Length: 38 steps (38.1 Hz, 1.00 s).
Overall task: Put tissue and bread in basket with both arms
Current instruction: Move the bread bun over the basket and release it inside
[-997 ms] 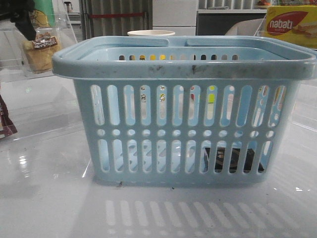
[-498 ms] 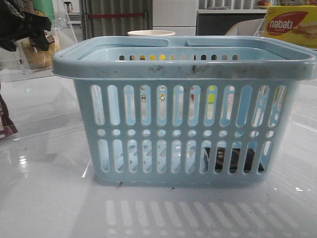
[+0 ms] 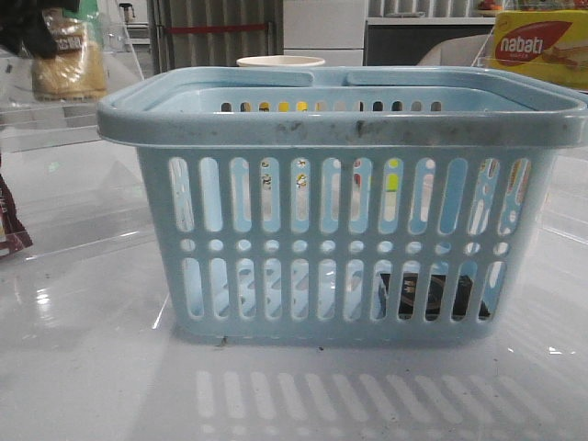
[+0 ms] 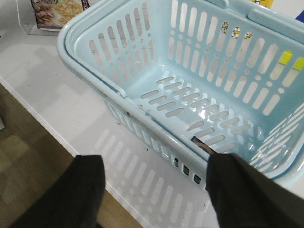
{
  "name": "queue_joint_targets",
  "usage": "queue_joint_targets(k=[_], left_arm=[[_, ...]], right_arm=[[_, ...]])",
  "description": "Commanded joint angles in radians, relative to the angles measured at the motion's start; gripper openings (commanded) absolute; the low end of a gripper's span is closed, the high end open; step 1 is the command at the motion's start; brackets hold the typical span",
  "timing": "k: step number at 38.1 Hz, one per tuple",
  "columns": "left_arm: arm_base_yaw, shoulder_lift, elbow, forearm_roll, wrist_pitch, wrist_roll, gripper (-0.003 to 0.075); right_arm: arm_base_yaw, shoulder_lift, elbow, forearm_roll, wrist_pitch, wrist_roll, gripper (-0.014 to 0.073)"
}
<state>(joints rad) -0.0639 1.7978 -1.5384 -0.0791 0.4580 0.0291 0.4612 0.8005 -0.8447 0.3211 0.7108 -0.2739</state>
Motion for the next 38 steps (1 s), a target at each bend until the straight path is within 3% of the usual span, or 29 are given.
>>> queue_joint_targets(k=[1, 7, 13, 20, 28, 31, 35, 38], left_arm=[[-0.019, -0.138, -0.036, -0.012, -0.016, -0.006, 0.0092], [-0.147, -0.308, -0.036, -0.021, 0.138, 0.090, 0.0092], [-0.355, -0.375, -0.036, -0.021, 0.194, 0.145, 0.0092], [-0.538, -0.318, -0.035, -0.021, 0.199, 0.145, 0.0092], [-0.592, -0.176, -0.035, -0.021, 0.235, 0.149, 0.0102], [-0.592, -0.140, -0.035, -0.021, 0.265, 0.149, 0.0193], [-0.592, -0.127, -0.035, -0.026, 0.261, 0.149, 0.0419], [-0.592, -0.149, -0.047, -0.037, 0.266, 0.149, 0.0491]], right_arm=[[0.000, -0.006, -0.027, 0.014, -0.066, -0.012, 0.0560], [0.000, -0.006, -0.027, 0.014, -0.066, -0.012, 0.0560], [0.000, -0.006, -0.027, 0.014, -0.066, -0.012, 0.0560], [0.000, -0.006, -0.027, 0.014, -0.066, -0.012, 0.0560], [0.000, -0.006, -0.027, 0.014, -0.066, -0.012, 0.0560], [0.000, -0.006, -0.027, 0.014, -0.066, -0.012, 0.0560], [0.000, -0.006, -0.027, 0.014, -0.066, -0.012, 0.0560], [0.000, -0.006, -0.027, 0.014, -0.066, -0.012, 0.0560]])
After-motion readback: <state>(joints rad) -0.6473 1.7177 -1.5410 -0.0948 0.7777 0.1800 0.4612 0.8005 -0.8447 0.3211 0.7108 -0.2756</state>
